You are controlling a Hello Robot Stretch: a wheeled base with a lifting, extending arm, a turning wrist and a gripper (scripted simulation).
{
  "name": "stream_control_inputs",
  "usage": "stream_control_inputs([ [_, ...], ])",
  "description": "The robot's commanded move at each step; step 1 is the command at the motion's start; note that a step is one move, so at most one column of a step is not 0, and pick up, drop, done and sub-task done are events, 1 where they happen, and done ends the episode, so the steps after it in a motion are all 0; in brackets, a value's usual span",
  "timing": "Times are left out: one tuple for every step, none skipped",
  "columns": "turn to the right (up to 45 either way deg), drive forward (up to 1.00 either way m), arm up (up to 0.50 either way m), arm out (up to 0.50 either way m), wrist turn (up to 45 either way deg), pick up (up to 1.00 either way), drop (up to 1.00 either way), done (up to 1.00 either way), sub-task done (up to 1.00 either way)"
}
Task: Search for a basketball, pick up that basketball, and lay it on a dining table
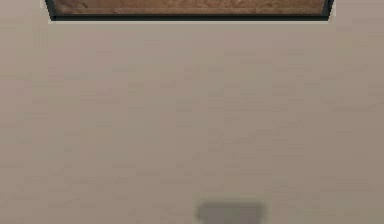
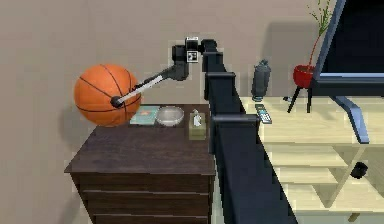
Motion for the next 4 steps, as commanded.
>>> stream_control_inputs([
  [0.0, 0.00, 0.00, 0.00, -45.0, 0.00, 0.00, 0.00, 0.00],
  [0.0, 0.00, 0.00, 0.00, -6.0, 0.00, 0.00, 0.00, 0.00],
  [0.0, 0.00, 0.00, -0.48, 0.0, 0.00, 0.00, 0.00, 0.00],
  [-45.0, 0.00, 0.00, 0.00, 0.0, 0.00, 0.00, 0.00, 0.00],
])
